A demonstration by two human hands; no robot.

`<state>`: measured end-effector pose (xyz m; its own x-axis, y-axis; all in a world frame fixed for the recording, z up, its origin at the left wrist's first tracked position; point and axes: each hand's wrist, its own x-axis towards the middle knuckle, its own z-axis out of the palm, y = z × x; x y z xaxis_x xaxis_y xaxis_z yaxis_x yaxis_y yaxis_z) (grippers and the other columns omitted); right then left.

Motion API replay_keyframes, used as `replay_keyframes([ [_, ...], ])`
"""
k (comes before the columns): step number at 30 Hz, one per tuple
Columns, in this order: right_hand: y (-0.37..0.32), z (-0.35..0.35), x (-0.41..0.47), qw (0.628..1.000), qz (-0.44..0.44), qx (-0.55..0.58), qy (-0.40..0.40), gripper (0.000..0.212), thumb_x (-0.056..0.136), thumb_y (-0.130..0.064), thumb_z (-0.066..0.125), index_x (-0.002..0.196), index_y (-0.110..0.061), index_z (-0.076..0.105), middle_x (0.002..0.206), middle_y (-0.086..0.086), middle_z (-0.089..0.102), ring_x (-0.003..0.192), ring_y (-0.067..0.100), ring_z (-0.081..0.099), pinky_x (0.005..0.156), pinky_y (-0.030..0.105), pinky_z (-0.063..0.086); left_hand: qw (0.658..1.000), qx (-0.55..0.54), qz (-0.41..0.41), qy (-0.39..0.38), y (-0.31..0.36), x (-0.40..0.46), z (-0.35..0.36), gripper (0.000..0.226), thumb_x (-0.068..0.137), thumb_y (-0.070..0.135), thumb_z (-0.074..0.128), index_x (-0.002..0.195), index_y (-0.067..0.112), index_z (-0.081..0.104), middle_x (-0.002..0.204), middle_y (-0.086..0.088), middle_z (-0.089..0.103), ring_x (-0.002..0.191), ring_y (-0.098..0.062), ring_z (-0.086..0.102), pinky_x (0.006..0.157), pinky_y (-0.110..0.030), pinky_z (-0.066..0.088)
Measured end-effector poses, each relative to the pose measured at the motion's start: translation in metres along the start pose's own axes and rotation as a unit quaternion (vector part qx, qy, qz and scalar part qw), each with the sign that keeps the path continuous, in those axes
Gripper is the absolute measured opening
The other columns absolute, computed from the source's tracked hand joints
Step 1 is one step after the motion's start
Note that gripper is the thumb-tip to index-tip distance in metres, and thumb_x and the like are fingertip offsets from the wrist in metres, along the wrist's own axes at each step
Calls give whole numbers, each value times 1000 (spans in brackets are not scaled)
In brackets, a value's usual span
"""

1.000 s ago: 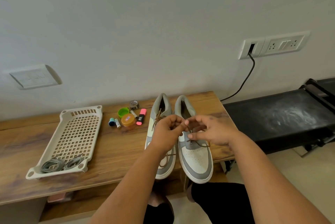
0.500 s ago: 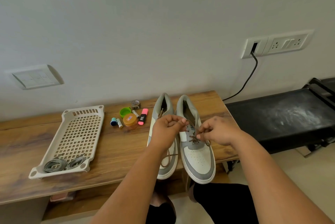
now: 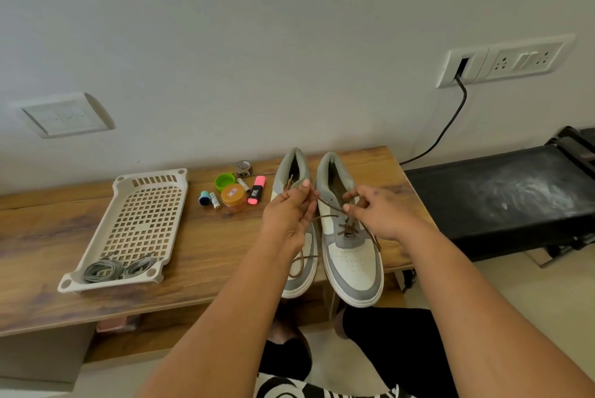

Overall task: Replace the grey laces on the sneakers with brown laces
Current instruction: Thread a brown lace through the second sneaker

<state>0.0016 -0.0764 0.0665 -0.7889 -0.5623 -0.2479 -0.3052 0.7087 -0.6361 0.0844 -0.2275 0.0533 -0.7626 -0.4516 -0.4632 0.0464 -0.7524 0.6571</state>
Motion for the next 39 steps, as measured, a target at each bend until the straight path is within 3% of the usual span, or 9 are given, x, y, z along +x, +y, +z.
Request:
replay_keyframes([
  [2,1,1,3,1000,4,0,6,30,100,-33,52,130,-33,55,125,0,59,110,16,56,83,29,46,1000,26,-7,-8,-4,-1,0,10,88,10,70,95,7,63,80,-5,72,75,-12,71,67,-22,59],
  [4,2,2,5,1000,10,7,5,31,102,-26,48,131,-32,56,135,1,53,116,18,52,85,27,41,990,134,31,-8,-11,-1,-1,8,88,9,71,88,8,63,79,-7,70,78,-15,69,76,-27,60],
  [8,2,5,7,1000,1,-8,2,34,103,-17,44,131,-29,59,142,2,49,122,20,50,86,25,39,877,444,182,1,-23,6,-7,2,89,13,71,88,15,71,75,0,69,76,-16,66,78,-35,59],
  [14,-2,11,9,999,-1,-32,0,32,101,-20,49,130,-26,60,133,1,56,108,14,52,82,25,39,783,573,242,-18,-37,9,-5,18,97,10,58,105,17,72,86,5,67,73,-4,57,70,-20,45],
  [17,-2,10,11,1000,-1,-31,6,31,101,-17,48,127,-26,62,130,1,58,110,16,54,84,27,41,793,558,244,3,-40,12,-7,11,93,11,63,102,18,63,75,8,61,68,-2,56,66,-21,47],
  [23,0,12,13,999,-2,-37,7,31,101,-17,49,128,-25,61,128,2,58,101,12,49,82,26,41,829,509,230,10,-42,20,-9,8,88,11,71,88,18,67,79,2,70,75,-10,65,67,-18,51],
  [29,4,14,16,1000,2,-22,6,28,99,-20,52,125,-26,63,125,2,60,106,17,54,85,29,45,829,510,228,9,-44,22,-9,12,85,10,74,83,20,68,76,3,70,75,-10,67,72,-24,57],
  [35,3,19,17,999,-3,-18,-31,40,102,-19,45,140,-31,47,131,5,55,108,19,54,87,31,46,774,573,263,-52,-36,27,-8,19,84,13,75,90,23,59,72,3,70,74,-8,68,75,-37,59],
  [39,4,15,20,999,-6,-44,-28,30,103,-25,44,130,-28,55,124,5,57,103,18,54,87,33,48,750,592,284,-76,-30,26,-6,41,82,15,78,110,24,50,70,2,69,72,-6,67,76,-32,58],
])
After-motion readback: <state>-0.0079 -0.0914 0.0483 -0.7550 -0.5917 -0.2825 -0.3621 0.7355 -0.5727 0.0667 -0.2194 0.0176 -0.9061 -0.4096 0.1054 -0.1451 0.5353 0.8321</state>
